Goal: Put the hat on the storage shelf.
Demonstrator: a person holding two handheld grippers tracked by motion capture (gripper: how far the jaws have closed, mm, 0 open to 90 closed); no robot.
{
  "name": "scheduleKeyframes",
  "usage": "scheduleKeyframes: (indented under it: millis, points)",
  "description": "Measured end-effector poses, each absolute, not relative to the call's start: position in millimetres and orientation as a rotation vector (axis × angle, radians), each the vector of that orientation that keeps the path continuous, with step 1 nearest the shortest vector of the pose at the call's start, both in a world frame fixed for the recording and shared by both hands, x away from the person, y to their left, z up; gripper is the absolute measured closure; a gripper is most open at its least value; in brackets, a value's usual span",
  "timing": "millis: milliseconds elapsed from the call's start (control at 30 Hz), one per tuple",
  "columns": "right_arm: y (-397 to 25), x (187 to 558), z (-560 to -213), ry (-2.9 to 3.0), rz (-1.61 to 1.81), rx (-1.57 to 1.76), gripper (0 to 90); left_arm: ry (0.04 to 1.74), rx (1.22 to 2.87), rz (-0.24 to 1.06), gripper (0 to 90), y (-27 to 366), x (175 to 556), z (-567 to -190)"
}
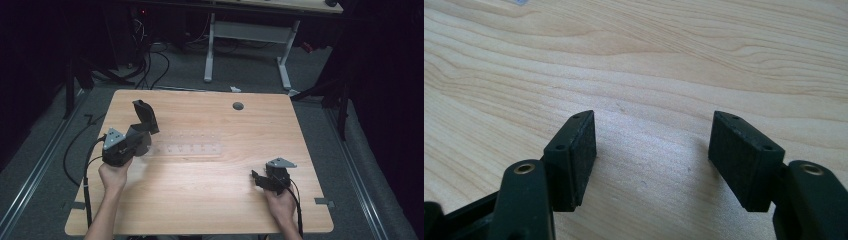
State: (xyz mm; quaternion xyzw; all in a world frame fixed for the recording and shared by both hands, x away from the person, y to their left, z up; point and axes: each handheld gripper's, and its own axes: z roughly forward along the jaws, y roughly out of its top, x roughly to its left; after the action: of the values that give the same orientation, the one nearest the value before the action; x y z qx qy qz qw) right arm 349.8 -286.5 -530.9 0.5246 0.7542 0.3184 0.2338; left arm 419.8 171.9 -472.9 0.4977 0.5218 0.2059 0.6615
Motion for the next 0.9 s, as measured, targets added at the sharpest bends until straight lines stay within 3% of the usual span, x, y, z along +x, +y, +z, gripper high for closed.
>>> scheduleKeyframes:
  millis: [333,433,667,900]
  points:
    - [-286,350,-531,2.071,0.874,1.441,36.0,1.221,1.135,0.449,78.1,177,417,-471]
    - [-286,350,-531,2.071,0.874,1.441,36.0,1.236,1.144,0.442,72.3,178,416,-470]
    - [-286,350,-531,2.071,0.874,1.441,36.0,1.284,1.122,0.402,47.4,186,412,-469]
    - [-286,350,-531,2.071,0.874,1.441,36.0,1.3,1.097,0.388,40.0,196,404,-472]
